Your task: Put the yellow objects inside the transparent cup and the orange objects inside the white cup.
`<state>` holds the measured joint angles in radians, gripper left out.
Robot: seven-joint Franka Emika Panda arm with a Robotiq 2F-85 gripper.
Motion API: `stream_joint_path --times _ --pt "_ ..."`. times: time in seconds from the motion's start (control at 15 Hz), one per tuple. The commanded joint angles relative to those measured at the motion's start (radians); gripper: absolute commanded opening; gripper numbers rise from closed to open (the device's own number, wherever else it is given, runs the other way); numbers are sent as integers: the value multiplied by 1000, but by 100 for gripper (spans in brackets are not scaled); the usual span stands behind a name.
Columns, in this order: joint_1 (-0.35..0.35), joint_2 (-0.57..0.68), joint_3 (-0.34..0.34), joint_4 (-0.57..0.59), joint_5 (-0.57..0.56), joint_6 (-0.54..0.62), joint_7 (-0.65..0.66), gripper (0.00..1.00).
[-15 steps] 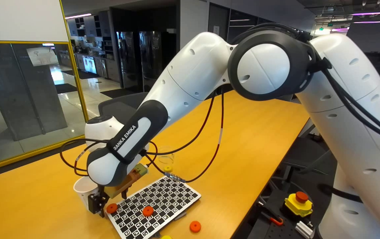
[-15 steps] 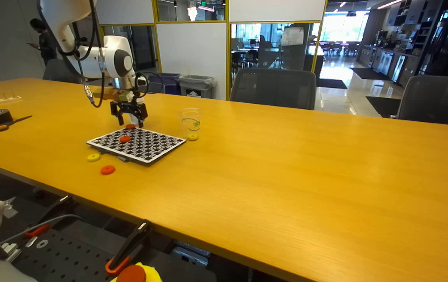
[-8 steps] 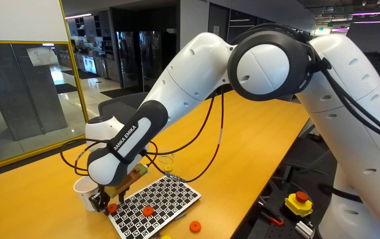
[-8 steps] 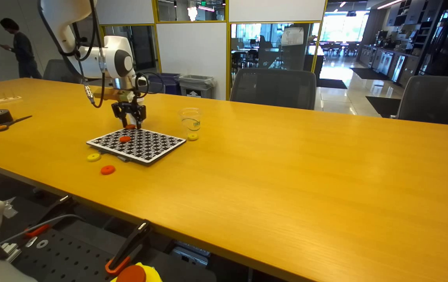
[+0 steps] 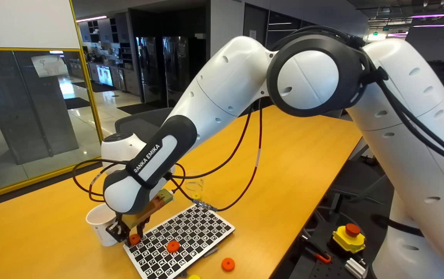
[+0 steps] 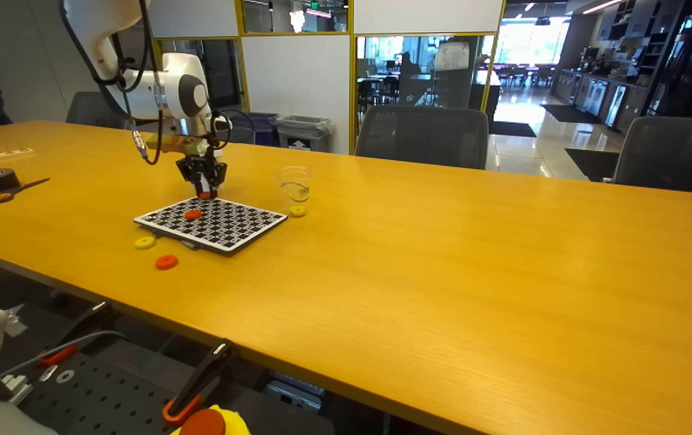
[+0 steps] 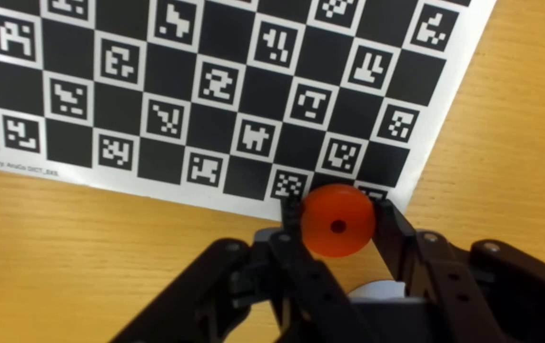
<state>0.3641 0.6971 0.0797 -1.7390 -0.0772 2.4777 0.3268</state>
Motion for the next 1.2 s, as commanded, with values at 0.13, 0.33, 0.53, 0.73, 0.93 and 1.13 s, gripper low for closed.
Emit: stream_joint_path --times 0.13,0.33,0.53,0.73,0.93,1.13 --pt "22 -117 -51 -71 -8 -51 110 25" --pt "23 -180 -56 -85 -25 -89 123 25" --pt "14 -230 -38 -78 -30 -119 98 25" --pt "0 -240 -9 -36 -20 -154 55 25" --pt "-14 -231 18 -8 -2 -153 4 25" --pt "-20 -200 29 36 1 -148 -25 25"
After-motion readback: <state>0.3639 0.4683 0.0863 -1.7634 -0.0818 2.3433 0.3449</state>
